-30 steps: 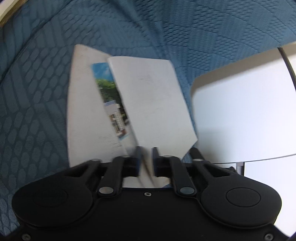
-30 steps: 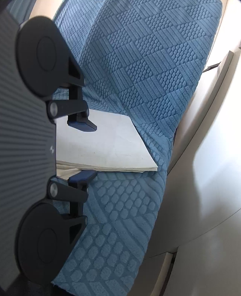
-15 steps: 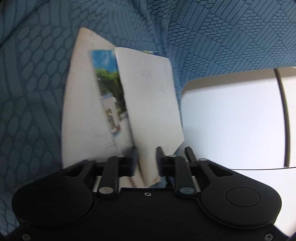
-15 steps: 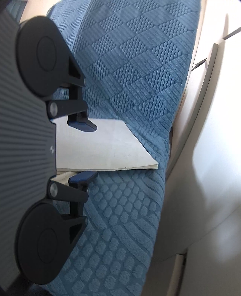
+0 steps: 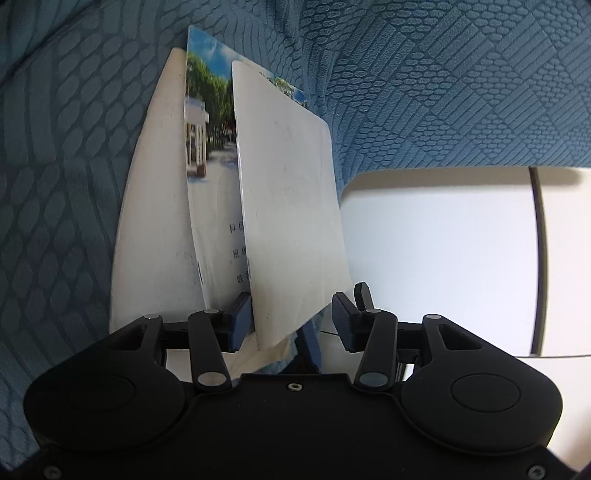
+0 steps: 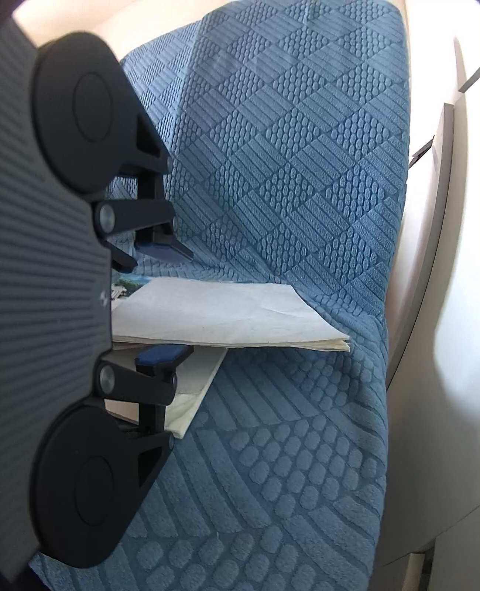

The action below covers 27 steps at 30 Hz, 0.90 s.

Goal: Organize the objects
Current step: 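Lift the remaining papers and photo card upright with both grippers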

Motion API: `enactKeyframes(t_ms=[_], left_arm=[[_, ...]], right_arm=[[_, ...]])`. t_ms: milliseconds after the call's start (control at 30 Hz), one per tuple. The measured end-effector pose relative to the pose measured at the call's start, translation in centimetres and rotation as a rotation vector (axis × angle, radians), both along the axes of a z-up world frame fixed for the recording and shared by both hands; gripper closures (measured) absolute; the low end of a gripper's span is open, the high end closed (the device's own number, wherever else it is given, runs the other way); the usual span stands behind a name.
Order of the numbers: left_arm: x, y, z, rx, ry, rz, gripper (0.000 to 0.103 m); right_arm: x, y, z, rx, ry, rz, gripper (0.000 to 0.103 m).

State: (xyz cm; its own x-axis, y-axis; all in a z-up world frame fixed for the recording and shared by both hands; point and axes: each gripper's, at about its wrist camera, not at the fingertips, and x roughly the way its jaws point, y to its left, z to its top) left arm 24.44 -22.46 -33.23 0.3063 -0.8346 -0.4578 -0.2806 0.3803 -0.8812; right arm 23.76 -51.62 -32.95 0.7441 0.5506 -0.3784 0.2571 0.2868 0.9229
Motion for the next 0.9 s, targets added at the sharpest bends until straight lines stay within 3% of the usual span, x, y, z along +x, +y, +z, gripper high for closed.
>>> enactKeyframes(t_ms=[100, 200, 333, 400, 467, 900], left_arm=[[-0.2, 0.0, -0.2, -0.021, 0.015, 0.023, 0.061], [-0.2, -0.3, -0.3, -0.032, 0.026, 0.025, 0.071], [-0.2, -1.0, -0.8, -0.043, 0.058, 0.043, 0.085], [-0.1, -0.9, -1.3, -0.059, 0.077, 0.076, 0.086], [-0.2, -0.5, -1.6, -0.081, 0.087, 0.096, 0.097], [-0.6, 1.0, 1.6, -0.104, 0.031, 0.068, 0.101]], right_arm=[[-0.1, -0.1, 0.0, 0.023, -0.014, -0.006, 0.053], [-0.1, 0.0, 0.0, 0.083, -0.047, 0.008, 0.053], [0.0, 0.5, 0.1, 0.073, -0.045, 0.024, 0.053], [0.0, 0.4, -0.1, 0.078, -0.03, 0.018, 0.053], [-0.2, 0.4, -0.1, 0.074, -0.028, 0.015, 0.053], [-1.3, 0.2, -0.4, 0.045, -0.004, -0.02, 0.053]])
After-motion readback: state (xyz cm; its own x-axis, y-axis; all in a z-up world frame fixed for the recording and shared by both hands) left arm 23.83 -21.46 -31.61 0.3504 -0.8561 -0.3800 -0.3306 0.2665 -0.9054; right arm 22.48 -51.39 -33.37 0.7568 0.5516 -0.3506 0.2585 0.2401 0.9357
